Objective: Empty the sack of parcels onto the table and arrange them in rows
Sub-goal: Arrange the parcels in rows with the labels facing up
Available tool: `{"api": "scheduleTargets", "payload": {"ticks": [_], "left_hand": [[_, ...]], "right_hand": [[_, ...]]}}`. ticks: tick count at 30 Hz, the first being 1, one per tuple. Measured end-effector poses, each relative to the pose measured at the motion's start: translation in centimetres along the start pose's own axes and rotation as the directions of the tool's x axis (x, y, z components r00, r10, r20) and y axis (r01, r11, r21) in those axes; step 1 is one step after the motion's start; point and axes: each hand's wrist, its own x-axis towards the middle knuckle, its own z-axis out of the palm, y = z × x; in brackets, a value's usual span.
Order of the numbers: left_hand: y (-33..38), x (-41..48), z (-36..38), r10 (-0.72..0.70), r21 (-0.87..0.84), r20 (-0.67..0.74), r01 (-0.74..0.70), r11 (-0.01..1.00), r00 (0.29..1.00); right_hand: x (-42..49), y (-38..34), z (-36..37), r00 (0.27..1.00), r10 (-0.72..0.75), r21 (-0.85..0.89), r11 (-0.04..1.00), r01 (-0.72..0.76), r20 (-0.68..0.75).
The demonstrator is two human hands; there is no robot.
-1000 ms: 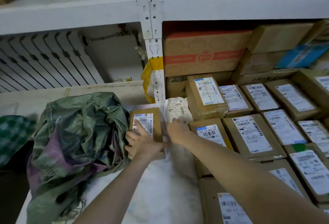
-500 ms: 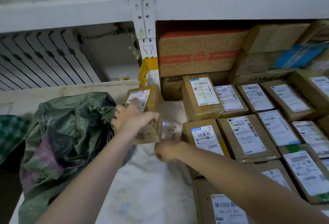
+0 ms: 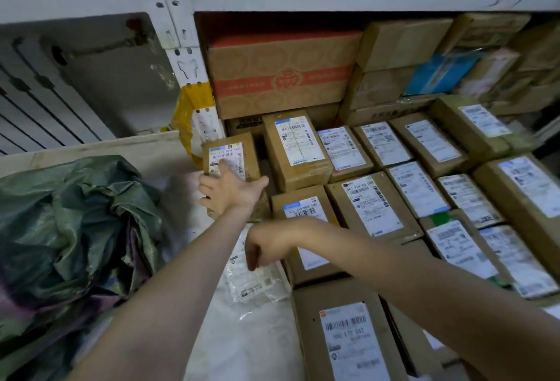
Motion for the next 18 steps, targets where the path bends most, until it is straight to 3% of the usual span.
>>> {"api": "scheduleTargets", "payload": {"ticks": [4,8,11,13,16,18], "left_hand": [[-0.6,0.5,0.7,-0.016,-0.099,-0.004,0.016,0.995,1.000],[-1.3,1.2,1.5,0.041,-0.122,0.058,-0.034,0.992,0.997],[-1.8,1.7,0.9,0.114,-0.188,0.037,-0.105,0.976,0.993],[-2.4,1.6,0.1,0.079,-0.203,0.041,-0.069,0.977,0.996],[-3.9,0.6,0.2,0.015,-0.127,0.327,0.028,0.991,0.945],[-5.1,0.4,0.6,0.041,-0.066,0.391,-0.017,0.998,0.919]], "right_hand": [[-1.0,0.3,-1.9,0.983,0.128,-0.067,0.988,-0.138,-0.134],[-2.3,2.1,-1.6,0.791,0.359,-0.128,0.870,-0.476,-0.496],[-1.5,3.5,-0.1,0.763,0.309,-0.122,0.885,-0.449,-0.568],[-1.0,3.9,0.7,0.755,0.297,-0.125,0.887,-0.445,-0.584],[-0.8,4.1,1.3,0.727,0.317,-0.083,0.886,-0.456,-0.609],[-1.0,4.0,1.6,0.716,0.320,-0.036,0.900,-0.434,-0.620]]}}
